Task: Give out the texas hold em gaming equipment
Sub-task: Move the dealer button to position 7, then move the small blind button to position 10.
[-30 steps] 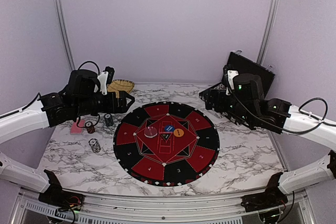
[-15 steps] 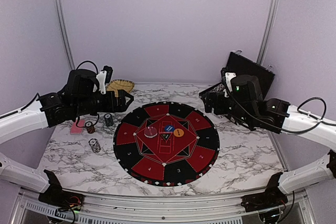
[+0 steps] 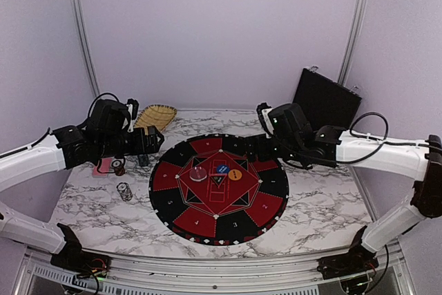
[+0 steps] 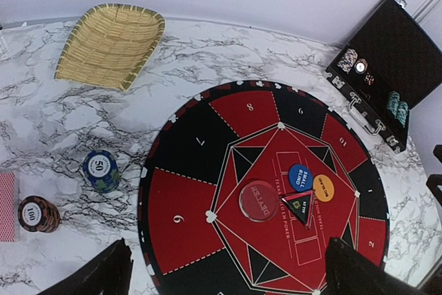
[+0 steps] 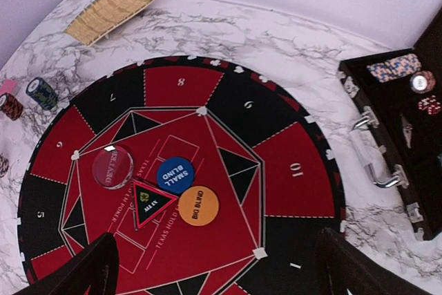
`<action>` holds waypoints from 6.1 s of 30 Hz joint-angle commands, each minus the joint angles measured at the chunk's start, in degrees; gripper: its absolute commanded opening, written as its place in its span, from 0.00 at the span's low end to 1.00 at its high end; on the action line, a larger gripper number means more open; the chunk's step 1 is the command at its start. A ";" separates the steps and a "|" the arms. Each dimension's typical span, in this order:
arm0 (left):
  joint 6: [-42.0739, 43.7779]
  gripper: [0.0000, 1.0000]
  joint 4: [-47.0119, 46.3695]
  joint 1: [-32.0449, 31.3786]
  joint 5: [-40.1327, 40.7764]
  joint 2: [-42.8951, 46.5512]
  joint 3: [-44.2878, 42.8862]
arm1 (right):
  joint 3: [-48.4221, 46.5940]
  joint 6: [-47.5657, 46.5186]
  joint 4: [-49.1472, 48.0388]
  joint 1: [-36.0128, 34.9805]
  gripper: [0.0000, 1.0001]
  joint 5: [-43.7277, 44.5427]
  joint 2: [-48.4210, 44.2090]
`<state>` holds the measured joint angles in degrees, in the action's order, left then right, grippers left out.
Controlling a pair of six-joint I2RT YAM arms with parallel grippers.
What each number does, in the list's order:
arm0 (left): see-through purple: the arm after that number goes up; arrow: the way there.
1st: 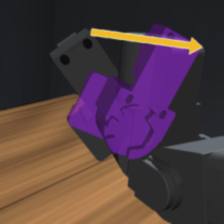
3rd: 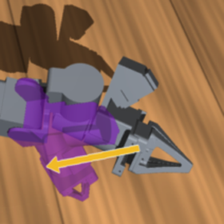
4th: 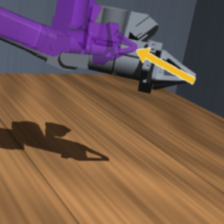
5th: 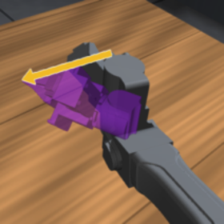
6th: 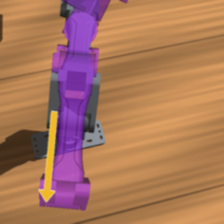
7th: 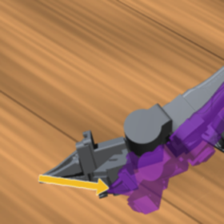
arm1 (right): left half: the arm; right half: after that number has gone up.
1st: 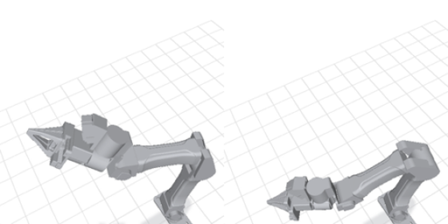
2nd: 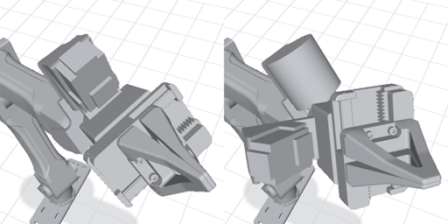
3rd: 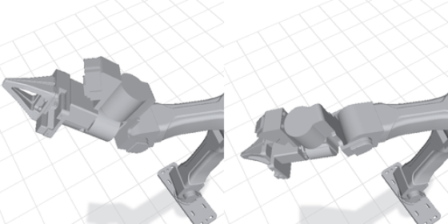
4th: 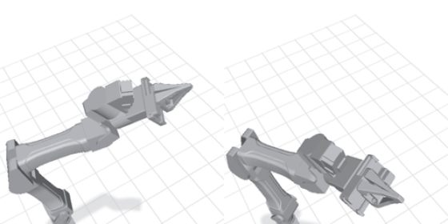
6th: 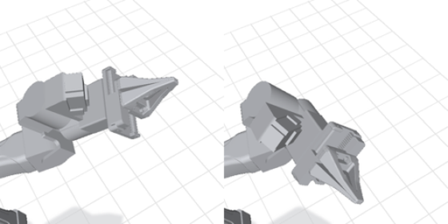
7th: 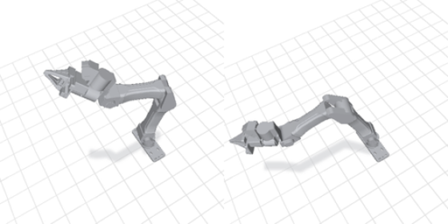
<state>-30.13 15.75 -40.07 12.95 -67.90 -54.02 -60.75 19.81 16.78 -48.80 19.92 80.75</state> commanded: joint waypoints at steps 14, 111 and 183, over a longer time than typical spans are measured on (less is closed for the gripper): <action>0.25 0.99 4.90 1.73 0.78 3.56 -0.91 | -25.36 -6.49 1.37 -4.02 0.83 -16.17 31.45; 0.77 0.99 6.98 4.04 -1.43 5.61 -0.59 | -62.08 -8.97 14.75 0.14 0.58 -6.52 69.11; -0.02 0.99 6.25 4.13 -2.86 5.23 -1.44 | -36.59 -4.16 8.09 2.46 0.71 -10.25 48.35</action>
<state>-30.26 21.76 -36.21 10.50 -62.96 -53.95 -98.50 13.82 26.63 -47.35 9.93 127.94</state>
